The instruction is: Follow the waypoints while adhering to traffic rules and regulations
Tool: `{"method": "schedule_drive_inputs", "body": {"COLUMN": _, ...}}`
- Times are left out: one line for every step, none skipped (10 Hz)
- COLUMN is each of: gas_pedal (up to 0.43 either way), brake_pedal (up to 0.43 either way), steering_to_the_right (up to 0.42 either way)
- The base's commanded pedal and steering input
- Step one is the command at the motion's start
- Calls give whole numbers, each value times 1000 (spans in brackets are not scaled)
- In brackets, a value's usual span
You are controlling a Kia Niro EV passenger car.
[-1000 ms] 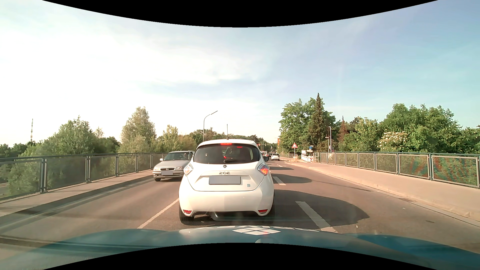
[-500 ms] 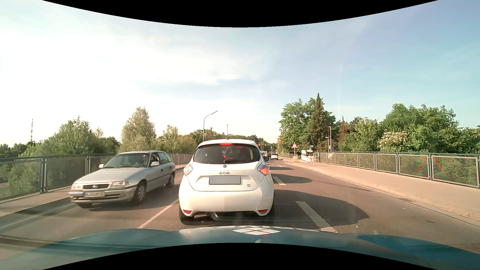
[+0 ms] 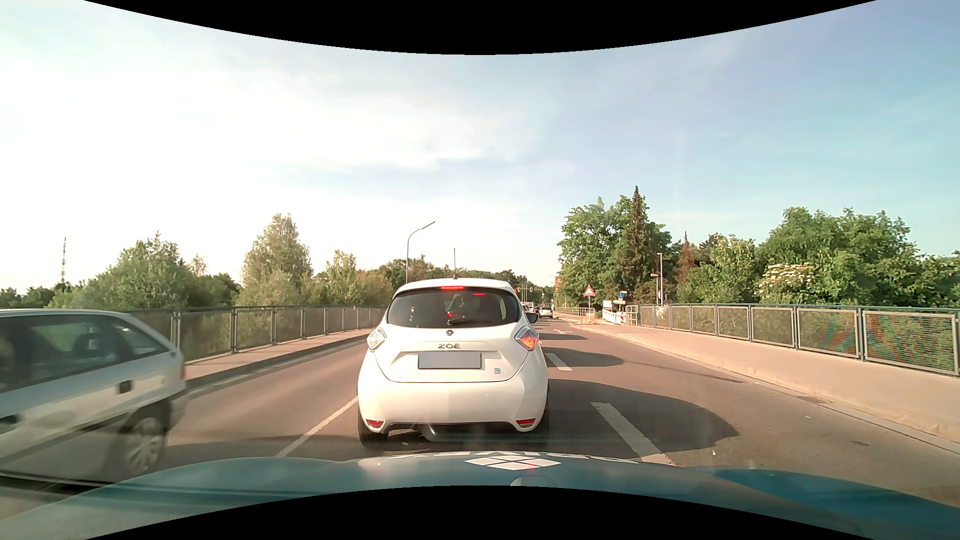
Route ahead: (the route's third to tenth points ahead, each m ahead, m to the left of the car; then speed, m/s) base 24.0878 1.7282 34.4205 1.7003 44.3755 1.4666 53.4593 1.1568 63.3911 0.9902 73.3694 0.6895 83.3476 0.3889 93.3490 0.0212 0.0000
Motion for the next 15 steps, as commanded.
{"method": "schedule_drive_inputs", "body": {"gas_pedal": 0, "brake_pedal": 299, "steering_to_the_right": -1}}
{"method": "schedule_drive_inputs", "body": {"gas_pedal": 0, "brake_pedal": 299, "steering_to_the_right": -1}}
{"method": "schedule_drive_inputs", "body": {"gas_pedal": 0, "brake_pedal": 299, "steering_to_the_right": -1}}
{"method": "schedule_drive_inputs", "body": {"gas_pedal": 0, "brake_pedal": 293, "steering_to_the_right": -1}}
{"method": "schedule_drive_inputs", "body": {"gas_pedal": 0, "brake_pedal": 299, "steering_to_the_right": -1}}
{"method": "schedule_drive_inputs", "body": {"gas_pedal": 0, "brake_pedal": 299, "steering_to_the_right": -1}}
{"method": "schedule_drive_inputs", "body": {"gas_pedal": 0, "brake_pedal": 293, "steering_to_the_right": -1}}
{"method": "schedule_drive_inputs", "body": {"gas_pedal": 0, "brake_pedal": 299, "steering_to_the_right": -1}}
{"method": "schedule_drive_inputs", "body": {"gas_pedal": 0, "brake_pedal": 299, "steering_to_the_right": -1}}
{"method": "schedule_drive_inputs", "body": {"gas_pedal": 0, "brake_pedal": 299, "steering_to_the_right": -1}}
{"method": "schedule_drive_inputs", "body": {"gas_pedal": 0, "brake_pedal": 299, "steering_to_the_right": -1}}
{"method": "schedule_drive_inputs", "body": {"gas_pedal": 0, "brake_pedal": 299, "steering_to_the_right": -1}}
{"method": "schedule_drive_inputs", "body": {"gas_pedal": 0, "brake_pedal": 299, "steering_to_the_right": -1}}
{"method": "schedule_drive_inputs", "body": {"gas_pedal": 0, "brake_pedal": 299, "steering_to_the_right": -1}}
{"method": "schedule_drive_inputs", "body": {"gas_pedal": 0, "brake_pedal": 299, "steering_to_the_right": -1}}
